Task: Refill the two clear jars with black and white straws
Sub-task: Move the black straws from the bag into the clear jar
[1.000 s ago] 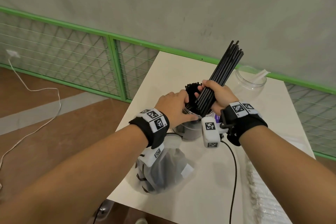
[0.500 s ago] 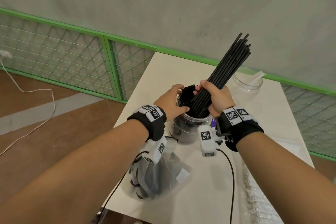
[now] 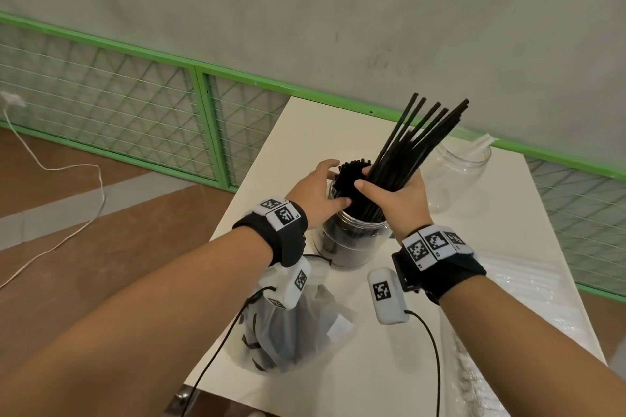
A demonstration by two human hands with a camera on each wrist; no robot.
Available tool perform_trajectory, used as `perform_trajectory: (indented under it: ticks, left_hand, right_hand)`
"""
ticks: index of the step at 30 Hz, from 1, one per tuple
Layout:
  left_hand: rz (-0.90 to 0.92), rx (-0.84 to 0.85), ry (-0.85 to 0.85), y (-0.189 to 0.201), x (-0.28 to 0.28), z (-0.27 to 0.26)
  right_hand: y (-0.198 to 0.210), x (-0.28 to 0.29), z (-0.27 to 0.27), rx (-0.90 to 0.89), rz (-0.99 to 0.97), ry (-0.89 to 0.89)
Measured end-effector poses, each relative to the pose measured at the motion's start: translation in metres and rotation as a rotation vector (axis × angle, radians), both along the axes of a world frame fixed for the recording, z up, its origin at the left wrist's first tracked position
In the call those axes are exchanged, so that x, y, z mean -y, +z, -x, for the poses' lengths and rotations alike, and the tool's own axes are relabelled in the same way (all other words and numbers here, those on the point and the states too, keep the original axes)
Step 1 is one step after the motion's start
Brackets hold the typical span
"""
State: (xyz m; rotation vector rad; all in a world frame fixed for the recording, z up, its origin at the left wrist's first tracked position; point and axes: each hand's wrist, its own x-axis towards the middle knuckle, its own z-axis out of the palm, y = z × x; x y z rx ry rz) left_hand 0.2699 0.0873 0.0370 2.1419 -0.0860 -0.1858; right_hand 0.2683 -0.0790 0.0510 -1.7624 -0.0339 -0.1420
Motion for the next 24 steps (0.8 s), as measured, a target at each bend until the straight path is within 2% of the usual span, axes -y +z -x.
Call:
perform_trajectory:
  ticks: [9,16,18,22,24]
  left_hand:
    - [0.011,0.036,-0.075,0.016,-0.003,0.018]
    - [0.023,0.023,-0.111,0.026,-0.001,0.023]
    - [0.033,0.006,-0.11,0.026,-0.002,0.026]
    - [0.054,-0.018,-0.097,0.024,-0.002,0.03]
    - [0.043,-0.03,-0.097,0.022,-0.002,0.032]
  right_hand:
    - [0.002,0.0,0.014,-0.002,-0.043,0.065]
    - [0.032,-0.005,0.014,0.074,-0.229,0.105]
    - [0.041,-0.005,0.013,0.132,-0.149,0.1]
    - [0.03,-0.007,0.013,0.198,0.191,0.102]
    - [0.022,-0.005,0.013,0.25,0.208,0.08]
